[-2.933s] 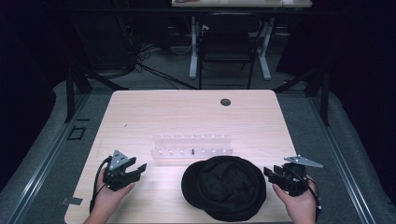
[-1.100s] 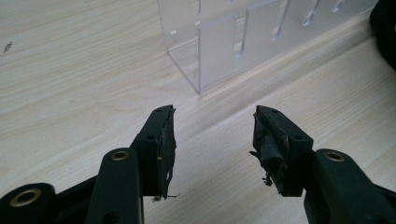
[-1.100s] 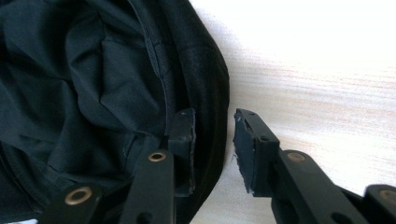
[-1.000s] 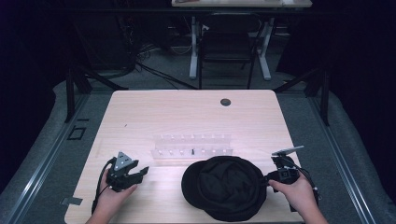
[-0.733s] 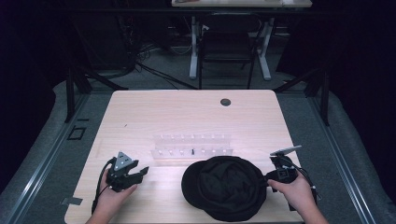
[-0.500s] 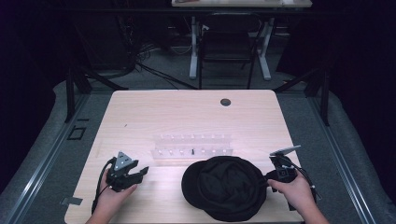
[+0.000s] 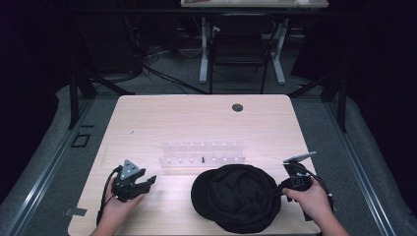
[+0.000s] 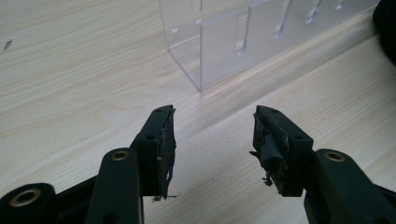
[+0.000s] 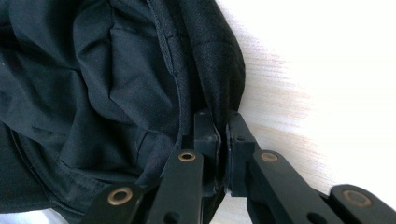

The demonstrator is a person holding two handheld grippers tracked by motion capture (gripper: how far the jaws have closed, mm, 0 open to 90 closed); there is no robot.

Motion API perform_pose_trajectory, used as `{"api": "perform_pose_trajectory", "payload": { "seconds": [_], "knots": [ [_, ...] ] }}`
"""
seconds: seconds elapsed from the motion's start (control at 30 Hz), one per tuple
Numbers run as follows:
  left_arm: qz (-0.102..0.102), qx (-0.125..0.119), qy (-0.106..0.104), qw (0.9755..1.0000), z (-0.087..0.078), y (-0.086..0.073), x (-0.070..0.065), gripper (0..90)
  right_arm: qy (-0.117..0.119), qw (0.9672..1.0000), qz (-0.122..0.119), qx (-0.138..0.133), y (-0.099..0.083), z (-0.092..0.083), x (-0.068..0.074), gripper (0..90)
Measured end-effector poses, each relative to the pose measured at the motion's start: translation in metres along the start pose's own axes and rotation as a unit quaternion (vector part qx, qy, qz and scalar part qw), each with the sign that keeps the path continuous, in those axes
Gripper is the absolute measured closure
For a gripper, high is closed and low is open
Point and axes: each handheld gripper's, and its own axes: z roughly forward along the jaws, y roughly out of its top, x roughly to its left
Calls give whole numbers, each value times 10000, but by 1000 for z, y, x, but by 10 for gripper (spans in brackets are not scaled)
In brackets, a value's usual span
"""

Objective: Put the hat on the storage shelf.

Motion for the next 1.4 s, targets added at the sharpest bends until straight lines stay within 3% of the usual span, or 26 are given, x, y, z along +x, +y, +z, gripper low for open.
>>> {"api": "perform_pose_trajectory", "payload": {
  "seconds": [0.17,0.37,0.43,0.47,0.53,0.57,0.67,0.87,0.93,1.0,1.03,1.4],
  "knots": [
    [-30,-1,-3,10000,1,0,0,486,7,9997,103,-233,-1,1,2,846],
    [-35,0,-4,10000,1,0,0,486,35,9999,-6,-99,1,-5,4,868],
    [-34,-4,-1,10000,1,0,0,486,54,9999,4,-119,1,-7,4,868],
    [-33,-5,-3,10000,1,0,0,486,70,9994,180,-300,0,-5,7,869],
    [-35,0,-3,10000,1,0,0,486,108,9999,35,-128,2,-10,6,872],
    [-36,-1,-2,10000,1,0,0,486,151,9994,133,-268,1,-9,7,873],
    [-36,2,-2,10000,1,0,0,486,230,9996,27,-129,2,-15,6,873],
    [-45,7,2,10000,1,0,0,486,283,9992,79,-264,2,-21,9,875],
    [-26,8,1,10000,1,0,0,486,270,9995,53,-180,3,-24,11,875],
    [-30,6,3,10000,1,0,0,486,193,9993,156,-286,2,-24,14,876],
    [-28,10,0,10000,1,0,0,486,215,9996,10,-197,3,-26,13,876],
    [-40,8,-1,10000,1,-1,0,486,-6,9998,-133,-119,8,-50,27,877]
  ]
}}
